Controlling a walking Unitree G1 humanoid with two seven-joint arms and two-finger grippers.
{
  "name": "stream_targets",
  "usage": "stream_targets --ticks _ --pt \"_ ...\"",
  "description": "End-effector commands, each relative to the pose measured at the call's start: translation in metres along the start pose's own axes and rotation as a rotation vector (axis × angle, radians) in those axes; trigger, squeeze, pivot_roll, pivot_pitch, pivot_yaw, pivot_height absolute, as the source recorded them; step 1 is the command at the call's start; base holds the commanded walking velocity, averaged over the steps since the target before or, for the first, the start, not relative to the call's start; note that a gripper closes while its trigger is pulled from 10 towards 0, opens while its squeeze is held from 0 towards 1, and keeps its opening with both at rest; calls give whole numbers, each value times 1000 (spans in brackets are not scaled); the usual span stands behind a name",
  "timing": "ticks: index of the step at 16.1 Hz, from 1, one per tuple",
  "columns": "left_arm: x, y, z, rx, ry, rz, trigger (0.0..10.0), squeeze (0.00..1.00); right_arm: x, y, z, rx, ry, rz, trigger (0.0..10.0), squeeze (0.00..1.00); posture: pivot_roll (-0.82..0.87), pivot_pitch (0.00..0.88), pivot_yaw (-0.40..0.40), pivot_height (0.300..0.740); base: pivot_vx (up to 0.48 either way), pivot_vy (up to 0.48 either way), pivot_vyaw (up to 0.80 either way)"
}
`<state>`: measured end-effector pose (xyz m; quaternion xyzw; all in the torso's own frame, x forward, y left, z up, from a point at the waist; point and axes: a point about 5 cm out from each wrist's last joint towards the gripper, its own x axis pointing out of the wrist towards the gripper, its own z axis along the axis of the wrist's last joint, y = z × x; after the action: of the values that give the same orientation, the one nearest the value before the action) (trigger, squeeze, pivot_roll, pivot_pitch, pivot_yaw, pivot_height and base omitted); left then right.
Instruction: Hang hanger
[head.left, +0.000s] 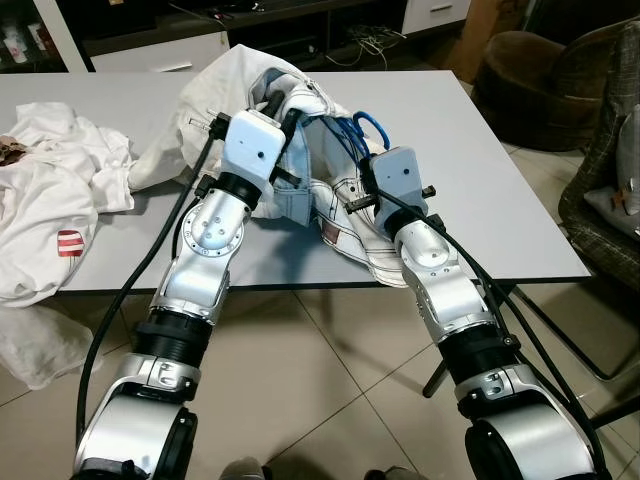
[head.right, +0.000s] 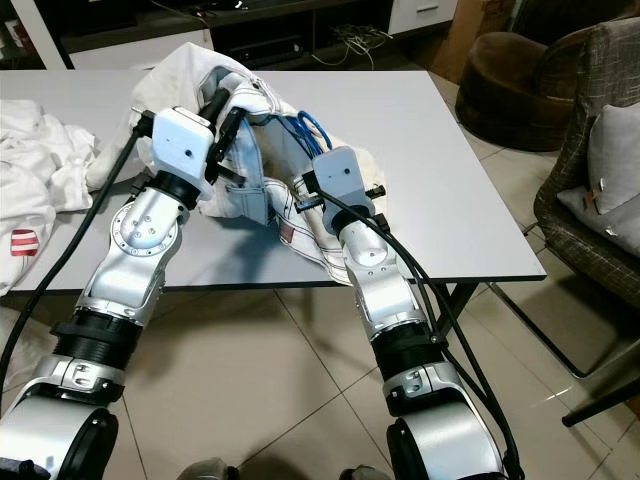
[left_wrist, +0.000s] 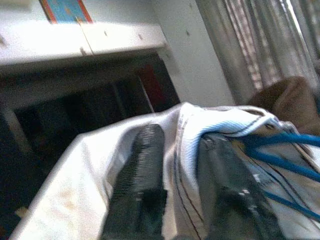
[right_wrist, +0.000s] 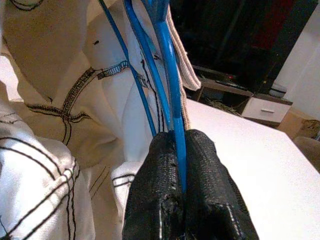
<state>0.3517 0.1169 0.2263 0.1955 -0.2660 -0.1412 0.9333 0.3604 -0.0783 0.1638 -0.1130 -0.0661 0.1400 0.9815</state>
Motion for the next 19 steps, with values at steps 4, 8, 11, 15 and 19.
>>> stream_targets --ticks 4,8,11,15,19 --pt "-4 15 19 195 -169 29 10000 627 -6 0 -8 7 4 3 10000 0 59 0 -1 740 0 0 0" --pt "-10 30 9 272 -141 63 10000 0 -14 2 -20 -18 29 18 10000 0 62 0 4 740 0 0 0" --pt "-12 36 3 258 -124 76 10000 0 -16 5 -22 -39 28 42 10000 0 62 0 4 740 0 0 0" --pt "-21 33 -4 181 -110 -30 10000 1000 -15 6 -21 -43 27 49 10000 0 62 0 4 740 0 0 0" --pt "-36 2 -33 41 93 -328 10000 1000 -14 7 -20 -44 23 52 10000 0 69 0 1 740 0 0 0"
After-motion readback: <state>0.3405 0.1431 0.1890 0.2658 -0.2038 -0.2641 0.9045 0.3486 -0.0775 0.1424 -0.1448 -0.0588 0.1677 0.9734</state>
